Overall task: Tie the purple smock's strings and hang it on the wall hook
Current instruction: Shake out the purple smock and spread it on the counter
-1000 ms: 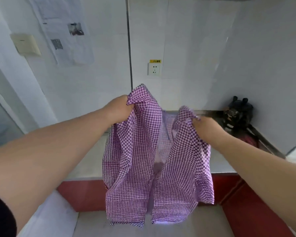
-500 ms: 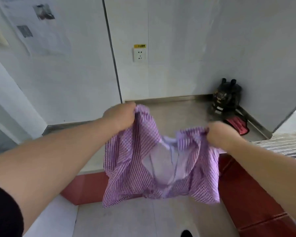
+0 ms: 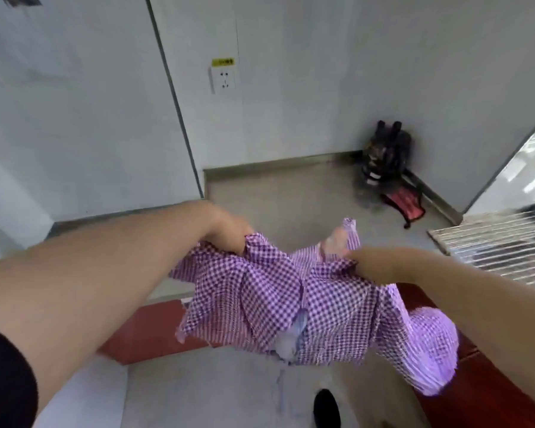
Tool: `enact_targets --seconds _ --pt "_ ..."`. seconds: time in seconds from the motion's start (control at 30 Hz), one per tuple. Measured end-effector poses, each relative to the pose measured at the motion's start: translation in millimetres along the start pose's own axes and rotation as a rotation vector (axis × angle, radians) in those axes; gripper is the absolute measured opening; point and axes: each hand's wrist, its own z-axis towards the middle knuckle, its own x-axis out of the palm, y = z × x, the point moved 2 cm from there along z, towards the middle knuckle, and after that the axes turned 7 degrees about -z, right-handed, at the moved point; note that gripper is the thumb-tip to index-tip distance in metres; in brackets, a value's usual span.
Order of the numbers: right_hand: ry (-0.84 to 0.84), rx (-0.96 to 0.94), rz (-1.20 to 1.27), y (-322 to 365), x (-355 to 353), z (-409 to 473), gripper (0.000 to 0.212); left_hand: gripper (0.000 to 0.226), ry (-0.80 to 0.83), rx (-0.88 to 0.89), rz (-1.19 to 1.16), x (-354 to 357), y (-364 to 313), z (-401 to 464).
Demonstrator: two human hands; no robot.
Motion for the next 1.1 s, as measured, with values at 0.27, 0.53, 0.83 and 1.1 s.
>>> enact_targets --seconds 0.27,0.53,0.83,1.1 --pt "-0.311 0.136 0.109 -50 -86 -16 0.029 0.027 -0.478 0.072 0.05 -55 17 -13" --pt "-0.491 0.278 0.047 -74 -127 -16 0.021 0.036 -0.684 0.116 -0.13 -84 31 -27" --pt "-0.14 0.242 -0.115 -71 -123 11 0.049 0.034 -0.194 -0.026 -0.229 -93 44 -22" --pt "-0.267 0.181 -0.219 -73 -171 42 0.041 0.023 -0.507 0.109 -0.223 -124 47 10"
